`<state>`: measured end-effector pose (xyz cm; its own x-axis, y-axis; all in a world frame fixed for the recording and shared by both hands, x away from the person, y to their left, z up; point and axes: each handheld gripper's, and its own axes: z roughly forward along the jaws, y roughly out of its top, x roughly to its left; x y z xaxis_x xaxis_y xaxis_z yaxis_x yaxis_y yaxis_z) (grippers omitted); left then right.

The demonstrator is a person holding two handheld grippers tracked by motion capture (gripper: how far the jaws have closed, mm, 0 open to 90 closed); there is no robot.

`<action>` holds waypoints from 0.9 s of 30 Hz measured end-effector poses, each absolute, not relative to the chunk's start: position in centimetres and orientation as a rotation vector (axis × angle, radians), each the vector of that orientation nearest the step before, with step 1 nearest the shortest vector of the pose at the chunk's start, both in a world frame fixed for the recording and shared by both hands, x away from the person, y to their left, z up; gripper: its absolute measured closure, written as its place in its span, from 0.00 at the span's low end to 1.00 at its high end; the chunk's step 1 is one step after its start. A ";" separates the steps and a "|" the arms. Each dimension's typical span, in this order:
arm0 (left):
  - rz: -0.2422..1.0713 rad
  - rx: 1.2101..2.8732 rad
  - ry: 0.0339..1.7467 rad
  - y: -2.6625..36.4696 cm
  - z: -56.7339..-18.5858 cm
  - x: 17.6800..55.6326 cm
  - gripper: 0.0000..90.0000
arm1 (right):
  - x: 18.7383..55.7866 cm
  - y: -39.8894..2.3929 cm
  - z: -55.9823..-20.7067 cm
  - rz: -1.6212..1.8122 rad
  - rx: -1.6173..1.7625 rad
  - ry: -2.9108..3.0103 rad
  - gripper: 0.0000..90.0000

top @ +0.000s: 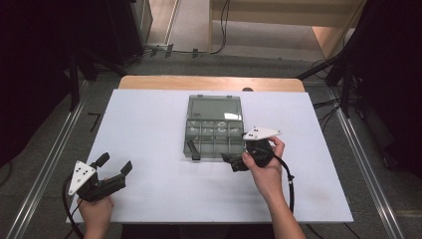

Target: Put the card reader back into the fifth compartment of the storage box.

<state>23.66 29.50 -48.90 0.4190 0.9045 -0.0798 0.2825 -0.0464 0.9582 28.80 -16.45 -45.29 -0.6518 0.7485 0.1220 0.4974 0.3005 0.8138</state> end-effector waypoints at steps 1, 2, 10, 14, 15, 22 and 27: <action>0.711 1.579 1.077 29.5 -48.9 23.7 0.15 | 28.7 -16.6 -45.3 1.278 1.133 2.287 0.00; 0.712 1.580 1.076 29.5 -48.9 23.7 0.15 | 28.6 -16.8 -45.3 1.280 1.134 2.280 0.00; 0.713 1.582 1.075 29.4 -48.9 23.7 0.15 | 27.6 -18.5 -45.5 1.276 1.151 2.249 0.00; 0.714 1.582 1.075 29.4 -48.9 23.7 0.15 | 27.1 -19.5 -45.6 1.288 1.176 2.228 0.00; 0.714 1.583 1.075 29.4 -48.9 23.7 0.15 | 26.9 -19.6 -45.7 1.287 1.185 2.224 0.00; 0.715 1.585 1.073 29.4 -48.9 23.7 0.15 | 26.2 -21.0 -45.9 1.288 1.198 2.198 0.00; 0.714 1.587 1.071 29.4 -48.9 23.7 0.15 | 25.8 -21.8 -46.1 1.282 1.209 2.186 0.00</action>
